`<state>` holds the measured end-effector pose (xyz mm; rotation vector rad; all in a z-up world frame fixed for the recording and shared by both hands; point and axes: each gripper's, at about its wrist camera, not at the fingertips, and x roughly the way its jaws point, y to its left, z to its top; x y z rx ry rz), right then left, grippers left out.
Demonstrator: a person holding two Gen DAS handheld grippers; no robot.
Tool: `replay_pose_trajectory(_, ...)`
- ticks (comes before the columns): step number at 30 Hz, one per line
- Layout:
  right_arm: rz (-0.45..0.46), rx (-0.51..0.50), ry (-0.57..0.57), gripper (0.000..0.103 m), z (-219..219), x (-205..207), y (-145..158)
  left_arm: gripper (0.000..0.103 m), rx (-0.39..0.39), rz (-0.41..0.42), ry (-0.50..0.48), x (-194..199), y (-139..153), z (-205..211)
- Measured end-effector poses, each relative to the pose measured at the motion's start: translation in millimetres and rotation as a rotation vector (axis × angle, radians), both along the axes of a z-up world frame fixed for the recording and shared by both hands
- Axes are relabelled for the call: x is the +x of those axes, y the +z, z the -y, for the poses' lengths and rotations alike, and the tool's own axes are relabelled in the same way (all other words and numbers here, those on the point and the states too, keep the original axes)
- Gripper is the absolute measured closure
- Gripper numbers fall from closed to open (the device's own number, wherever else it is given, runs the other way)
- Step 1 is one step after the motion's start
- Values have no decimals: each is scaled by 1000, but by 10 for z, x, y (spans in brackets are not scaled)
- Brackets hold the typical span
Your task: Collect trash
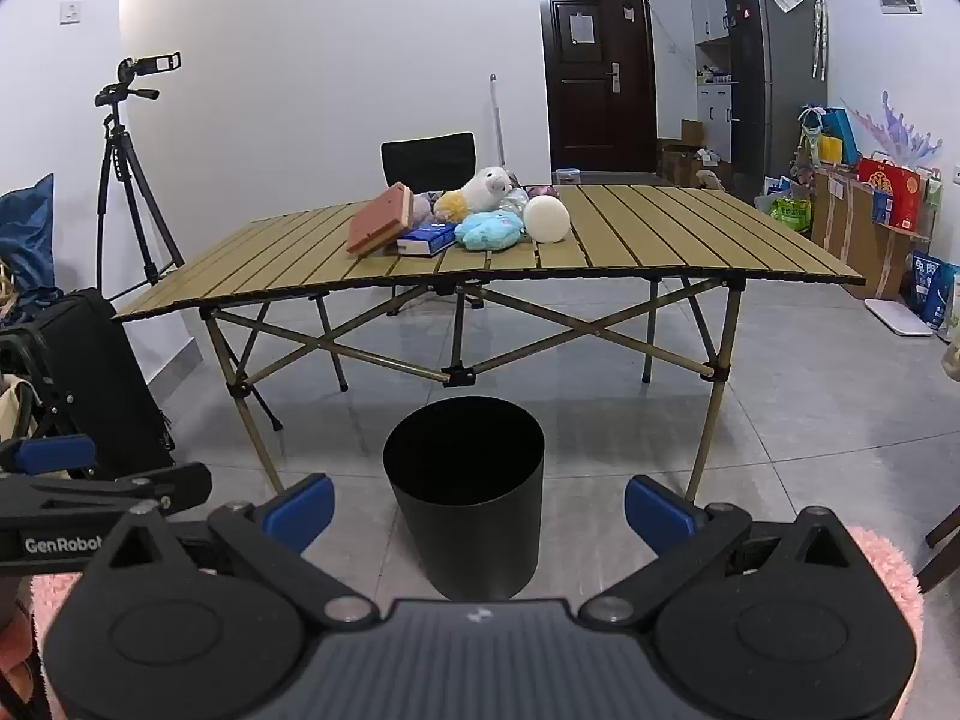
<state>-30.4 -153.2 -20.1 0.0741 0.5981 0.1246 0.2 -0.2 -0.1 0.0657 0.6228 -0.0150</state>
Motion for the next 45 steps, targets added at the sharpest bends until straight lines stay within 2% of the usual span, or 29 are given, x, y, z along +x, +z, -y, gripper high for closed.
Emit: replay_pose_trajectory(45, 7, 3, -3, 0, -45, -47, 53, 0, -23, 18, 0, -28, 39, -34)
